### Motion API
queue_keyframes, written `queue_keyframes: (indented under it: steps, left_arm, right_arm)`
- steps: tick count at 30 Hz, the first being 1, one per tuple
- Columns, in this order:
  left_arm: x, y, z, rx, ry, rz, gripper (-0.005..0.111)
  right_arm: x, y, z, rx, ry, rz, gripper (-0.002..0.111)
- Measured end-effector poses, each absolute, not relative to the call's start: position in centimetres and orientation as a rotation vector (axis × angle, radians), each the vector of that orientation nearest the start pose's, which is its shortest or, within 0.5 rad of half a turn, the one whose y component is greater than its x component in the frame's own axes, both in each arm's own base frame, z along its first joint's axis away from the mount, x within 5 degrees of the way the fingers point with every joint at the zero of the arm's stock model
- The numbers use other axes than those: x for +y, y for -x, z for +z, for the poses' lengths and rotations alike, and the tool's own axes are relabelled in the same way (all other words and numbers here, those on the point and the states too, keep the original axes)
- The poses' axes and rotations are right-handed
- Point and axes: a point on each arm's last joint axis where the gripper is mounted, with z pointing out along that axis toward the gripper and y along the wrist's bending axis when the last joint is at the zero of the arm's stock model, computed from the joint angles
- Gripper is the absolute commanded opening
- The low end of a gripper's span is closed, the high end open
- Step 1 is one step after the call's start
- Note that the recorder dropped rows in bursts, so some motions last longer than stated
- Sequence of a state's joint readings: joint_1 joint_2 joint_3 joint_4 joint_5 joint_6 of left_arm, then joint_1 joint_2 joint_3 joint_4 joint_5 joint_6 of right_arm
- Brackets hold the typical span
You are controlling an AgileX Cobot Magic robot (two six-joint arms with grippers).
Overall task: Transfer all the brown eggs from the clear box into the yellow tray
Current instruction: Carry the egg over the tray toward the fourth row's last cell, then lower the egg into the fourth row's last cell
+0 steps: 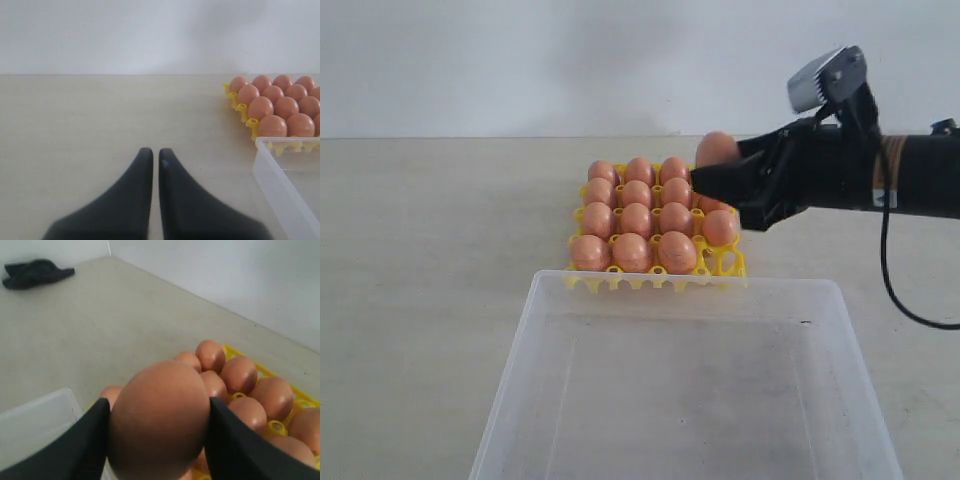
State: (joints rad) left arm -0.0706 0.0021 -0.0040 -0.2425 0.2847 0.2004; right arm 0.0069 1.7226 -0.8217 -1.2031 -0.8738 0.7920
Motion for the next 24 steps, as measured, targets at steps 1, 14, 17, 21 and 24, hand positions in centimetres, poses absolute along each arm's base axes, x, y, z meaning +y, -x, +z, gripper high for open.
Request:
queue_keyframes:
  steps: [1,14,17,21,24]
  left_arm:
    - [-1.0,-5.4,18.9,1.758,-0.083,-0.134,0.004]
    - [-1.0,-5.4,18.9,1.758,-0.083,-0.134,0.004]
    - [-1.0,-5.4,18.9,1.758,-0.083,-0.134,0.004]
    - [-1.0,-5.4,18.9,1.758,-0.083,-0.134,0.004]
    - [-1.0,-5.4,18.9,1.758,-0.083,-0.134,0.004]
  right_arm:
    - [7.4,-32.6,20.1,1.757,0.756,0.597,0.000]
    - [10.2,-33.1,14.1,1.898,0.779,0.651,0.000]
    - [10.1,-33.1,14.0,1.898,0.771,0.639,0.000]
    - [9.5,-33.6,13.8,1.942,0.712,0.554,0.000]
    - [9.0,-33.8,13.4,1.971,0.704,0.484,0.000]
